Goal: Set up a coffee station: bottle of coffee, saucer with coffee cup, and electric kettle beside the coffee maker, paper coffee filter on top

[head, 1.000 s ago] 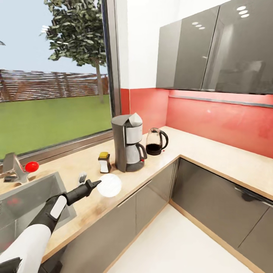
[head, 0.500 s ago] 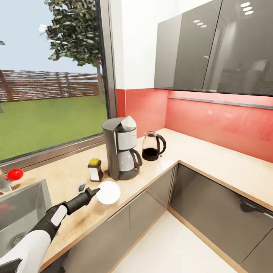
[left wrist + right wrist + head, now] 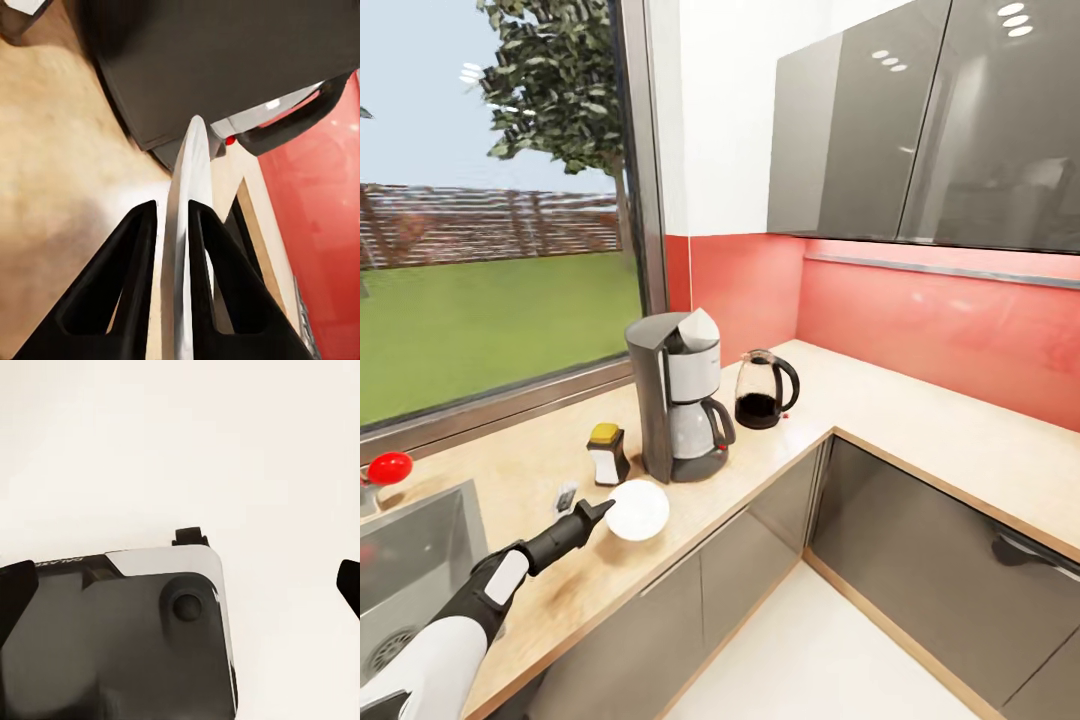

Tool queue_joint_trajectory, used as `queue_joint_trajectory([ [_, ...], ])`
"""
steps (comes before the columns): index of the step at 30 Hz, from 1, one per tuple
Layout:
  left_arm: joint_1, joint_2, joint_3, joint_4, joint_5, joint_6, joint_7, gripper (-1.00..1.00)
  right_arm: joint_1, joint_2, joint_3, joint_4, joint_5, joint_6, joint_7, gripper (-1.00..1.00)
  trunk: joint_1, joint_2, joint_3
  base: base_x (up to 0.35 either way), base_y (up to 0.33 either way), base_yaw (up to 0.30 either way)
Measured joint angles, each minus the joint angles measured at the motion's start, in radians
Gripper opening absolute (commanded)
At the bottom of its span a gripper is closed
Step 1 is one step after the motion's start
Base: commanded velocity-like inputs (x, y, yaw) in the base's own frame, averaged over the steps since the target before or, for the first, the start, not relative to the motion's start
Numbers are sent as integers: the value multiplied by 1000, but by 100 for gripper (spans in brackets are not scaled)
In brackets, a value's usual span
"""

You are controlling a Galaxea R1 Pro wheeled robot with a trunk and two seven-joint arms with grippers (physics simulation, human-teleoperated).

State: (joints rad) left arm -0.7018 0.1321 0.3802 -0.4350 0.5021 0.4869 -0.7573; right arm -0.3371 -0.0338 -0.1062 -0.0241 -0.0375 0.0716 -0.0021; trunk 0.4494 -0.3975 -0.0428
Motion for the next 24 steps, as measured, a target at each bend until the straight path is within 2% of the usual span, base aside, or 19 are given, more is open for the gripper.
queue_joint_trajectory([
  [5, 21, -1, 1, -1, 1, -13, 1, -100, 0, 0, 0, 0, 0, 0, 1, 100, 0, 0, 0, 32, 0, 0],
  [11, 28, -6, 0, 18, -1, -108, 25, -100, 0, 0, 0, 0, 0, 0, 1, 100, 0, 0, 0, 211, 0, 0],
  [24, 28, -9, 1, 36, 1, -120, 36, -100, 0, 0, 0, 0, 0, 0, 0, 100, 0, 0, 0, 79, -31, 0],
])
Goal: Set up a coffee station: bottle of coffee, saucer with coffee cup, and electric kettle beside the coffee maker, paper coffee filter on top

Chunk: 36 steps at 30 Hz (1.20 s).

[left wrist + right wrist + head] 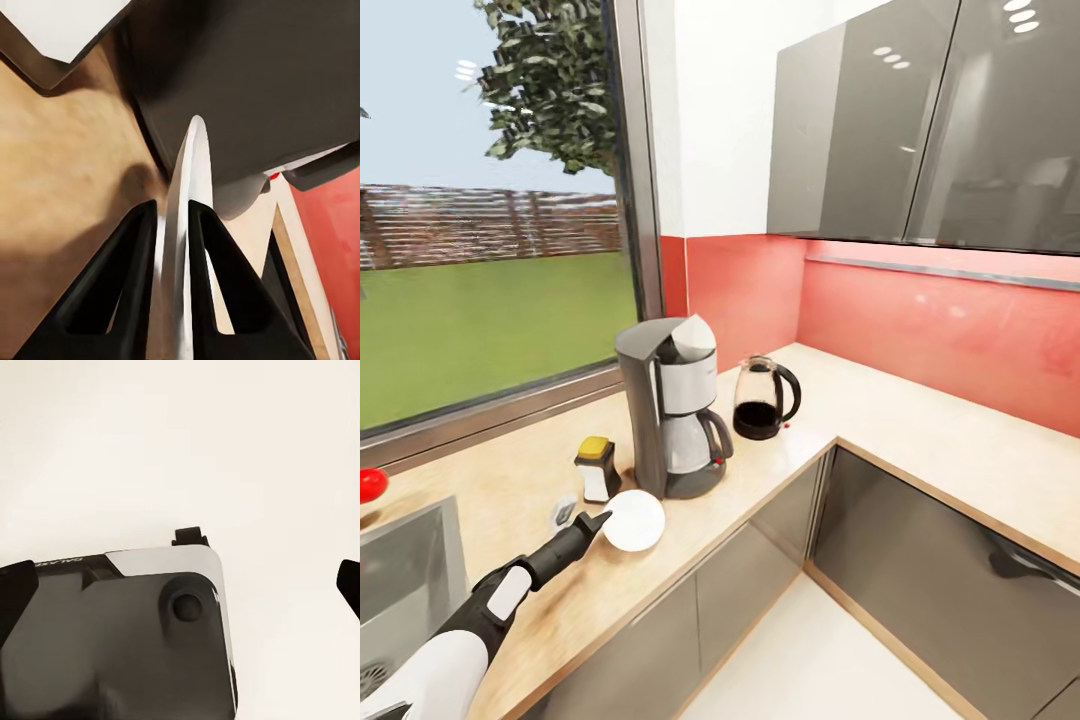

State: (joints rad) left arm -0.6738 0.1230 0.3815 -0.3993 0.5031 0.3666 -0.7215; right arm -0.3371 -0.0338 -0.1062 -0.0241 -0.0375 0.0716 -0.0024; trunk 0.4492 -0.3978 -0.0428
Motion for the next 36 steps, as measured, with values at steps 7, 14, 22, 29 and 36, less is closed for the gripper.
queue_joint_trajectory([
  [7, 0, 0, 0, 1, -1, 0, 0, -100, 0, 0, 0, 0, 0, 0, 0, 100, 0, 0, 0, 14, -6, 0],
  [14, 2, 1, 0, 16, -2, 0, 1, -100, 0, 0, 0, 0, 0, 0, 0, 100, 0, 0, 0, 0, 0, 0],
  [22, 7, 3, 17, 33, -1, -1, 3, -100, 0, 0, 0, 0, 0, 0, 0, 100, 0, 0, 0, 0, 0, 0],
  [29, 7, 1, 25, 31, 10, 6, 30, -100, 0, 0, 0, 0, 0, 0, 0, 100, 0, 0, 0, 0, 0, 0],
  [36, 7, 0, 28, 32, 15, 8, 35, -100, 0, 0, 0, 0, 0, 0, 0, 100, 0, -1, 0, 0, 0, 0],
])
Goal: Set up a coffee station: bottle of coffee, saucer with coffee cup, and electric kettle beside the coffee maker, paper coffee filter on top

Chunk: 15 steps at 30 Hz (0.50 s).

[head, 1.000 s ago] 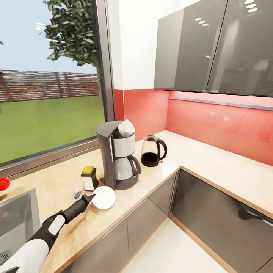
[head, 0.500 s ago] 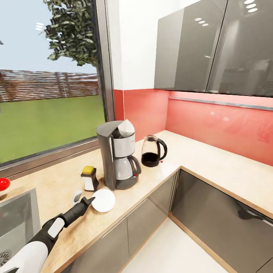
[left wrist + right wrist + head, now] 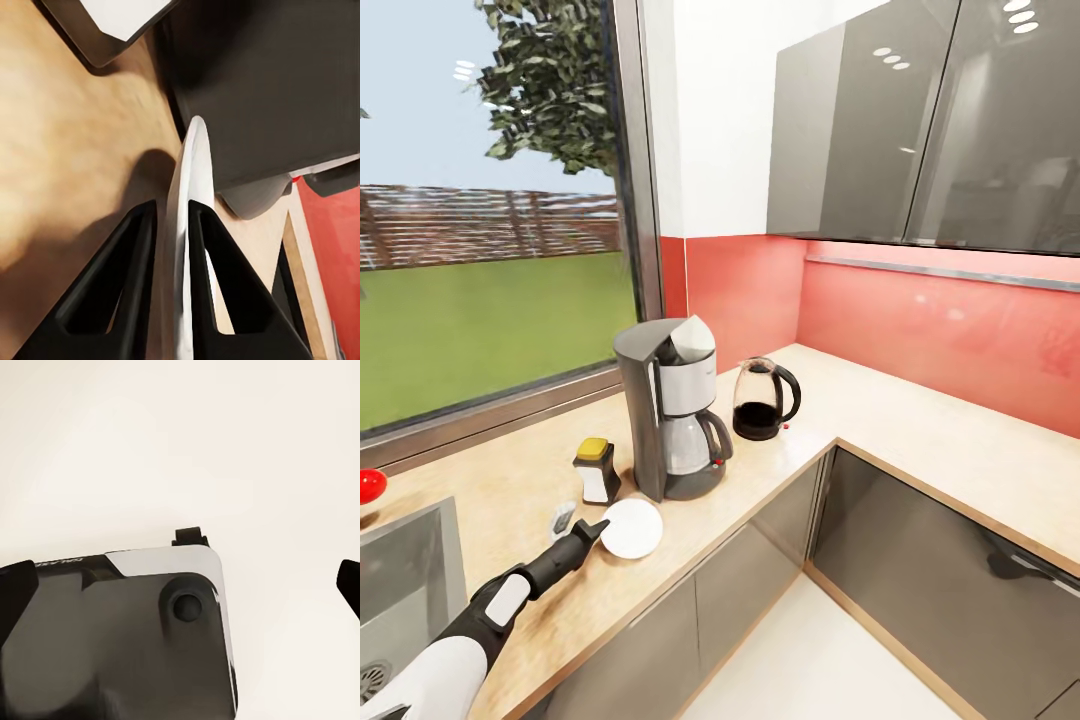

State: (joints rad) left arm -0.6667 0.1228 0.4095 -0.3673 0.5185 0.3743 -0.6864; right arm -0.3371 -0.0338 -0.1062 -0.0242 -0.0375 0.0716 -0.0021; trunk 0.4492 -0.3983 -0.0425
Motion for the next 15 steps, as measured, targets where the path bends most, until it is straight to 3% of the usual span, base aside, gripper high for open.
queue_joint_trajectory([
  [15, 0, 0, -1, -1, -2, -1, -5, -100, 0, -1, 0, 0, 0, 0, -1, 100, 0, 0, 0, 0, 0, 0],
])
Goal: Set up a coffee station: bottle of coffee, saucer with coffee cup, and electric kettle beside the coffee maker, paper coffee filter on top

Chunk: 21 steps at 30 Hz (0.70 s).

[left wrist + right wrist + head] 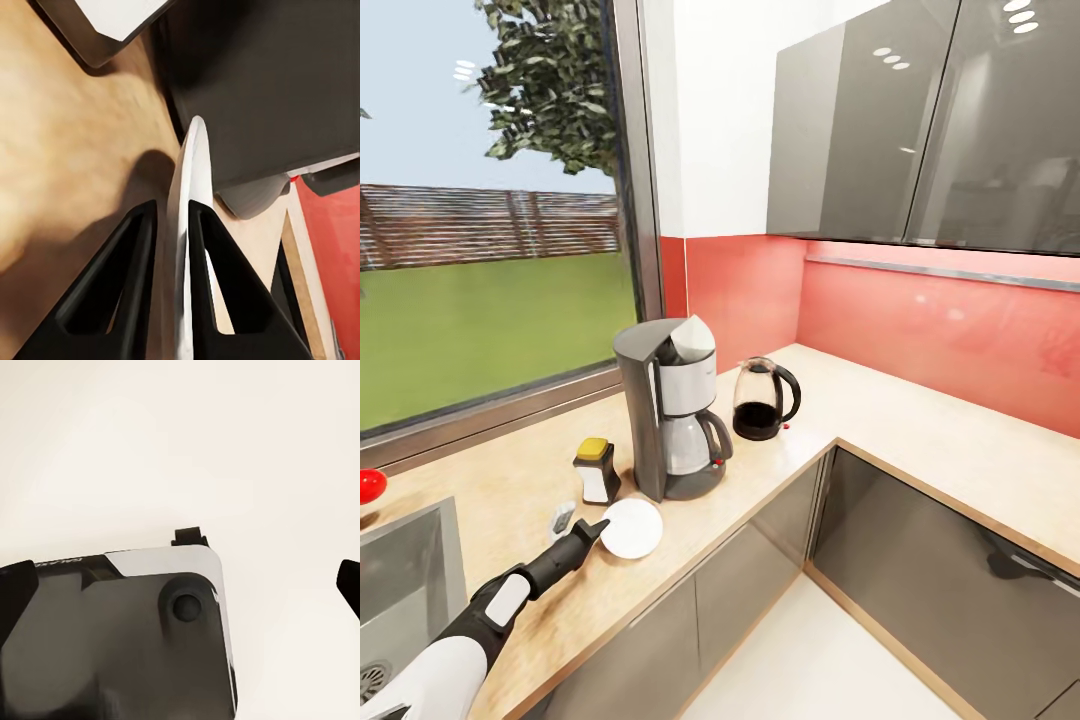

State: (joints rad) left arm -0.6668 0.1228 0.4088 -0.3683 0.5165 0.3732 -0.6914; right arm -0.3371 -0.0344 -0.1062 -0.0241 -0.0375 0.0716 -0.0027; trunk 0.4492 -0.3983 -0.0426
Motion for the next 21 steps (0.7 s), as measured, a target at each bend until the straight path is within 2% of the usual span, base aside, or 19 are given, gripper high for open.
queue_joint_trajectory([
  [1, 0, 0, 0, 0, 0, 0, 0, -100, 0, 0, 0, 0, 0, 0, 0, 100, 0, 0, 0, 0, 0, 0],
  [2, 0, 0, 2, 0, -1, 0, -1, 100, 0, 0, 0, 0, 0, 0, 0, 100, 0, 0, 0, 0, 0, 0],
  [3, 1, 0, 4, 1, -14, -9, 34, 100, 0, 0, 0, 0, 0, 0, 0, 100, 0, 1, 0, 0, 0, 0],
  [4, 1, 0, 27, 1, -14, -10, 35, 100, 0, -1, 0, 0, 0, 0, 0, 100, 0, 1, 0, 0, 0, 0],
  [7, 0, 1, 44, 1, -8, -7, 33, 100, 0, -1, 0, 0, 0, 0, 0, 100, 0, 0, 0, 0, 0, 0],
  [17, 0, 1, 47, 1, -8, -8, 32, 100, 0, 0, 0, 0, 0, 0, 0, 100, 0, 0, 0, -3, 0, 0],
  [21, 0, 2, 49, 0, -5, -10, 32, 100, 0, 0, 0, 0, 0, 0, 0, 100, 1, 0, 0, -178, 0, 0],
])
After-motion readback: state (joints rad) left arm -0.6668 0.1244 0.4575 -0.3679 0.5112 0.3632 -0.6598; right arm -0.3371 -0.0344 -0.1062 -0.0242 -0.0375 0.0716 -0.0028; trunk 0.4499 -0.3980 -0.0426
